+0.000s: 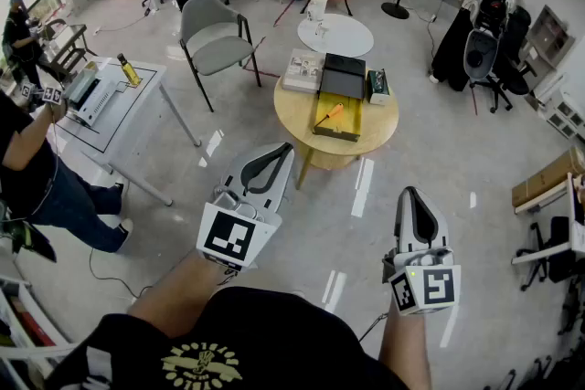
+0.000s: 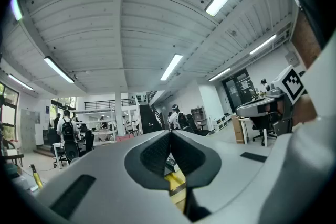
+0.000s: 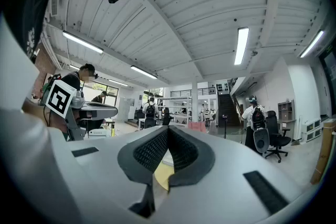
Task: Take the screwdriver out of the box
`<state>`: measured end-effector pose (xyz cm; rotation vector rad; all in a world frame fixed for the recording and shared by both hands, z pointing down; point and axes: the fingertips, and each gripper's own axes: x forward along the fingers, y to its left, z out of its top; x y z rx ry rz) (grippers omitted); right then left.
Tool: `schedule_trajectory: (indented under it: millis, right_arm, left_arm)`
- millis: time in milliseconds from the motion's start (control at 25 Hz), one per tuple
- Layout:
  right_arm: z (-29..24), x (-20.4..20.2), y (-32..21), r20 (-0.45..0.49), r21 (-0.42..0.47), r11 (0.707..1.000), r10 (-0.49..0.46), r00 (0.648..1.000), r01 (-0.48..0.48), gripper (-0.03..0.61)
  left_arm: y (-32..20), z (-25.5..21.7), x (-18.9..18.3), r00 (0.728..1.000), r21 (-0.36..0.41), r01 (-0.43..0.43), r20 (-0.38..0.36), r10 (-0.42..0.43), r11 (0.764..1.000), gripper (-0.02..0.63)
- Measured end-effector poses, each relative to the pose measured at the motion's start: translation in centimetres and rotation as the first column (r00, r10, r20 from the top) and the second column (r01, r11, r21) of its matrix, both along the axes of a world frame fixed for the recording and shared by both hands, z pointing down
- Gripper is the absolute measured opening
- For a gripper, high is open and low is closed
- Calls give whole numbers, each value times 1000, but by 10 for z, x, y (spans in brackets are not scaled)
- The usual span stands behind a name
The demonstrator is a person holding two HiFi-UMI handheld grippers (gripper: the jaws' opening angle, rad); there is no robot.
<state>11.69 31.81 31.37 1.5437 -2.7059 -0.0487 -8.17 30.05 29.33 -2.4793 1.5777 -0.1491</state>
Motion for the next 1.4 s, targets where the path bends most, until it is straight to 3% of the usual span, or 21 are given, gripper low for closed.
schedule_trajectory:
  millis: [240, 440, 680, 1400]
  right_arm:
    - [8, -3, -10, 10, -8, 1000, -29, 1000, 29, 14]
    - [15, -9, -26, -9, -20, 999, -29, 1000, 29, 14]
    - [16, -17, -49, -21, -25, 1000, -9, 1000, 8, 14]
    - [23, -48, -147, -10, -69, 995, 74, 997, -75, 14]
  left_arm:
    - [-6, -7, -5, 1000, 75, 26, 10, -27, 997, 18]
    - [-19, -2, -3, 996, 119, -23, 93, 12, 993, 18]
    - [-54, 13, 2, 993, 75, -78, 92, 71, 994, 18]
    - [-163, 19, -41, 989, 49, -144, 33, 143, 988, 18]
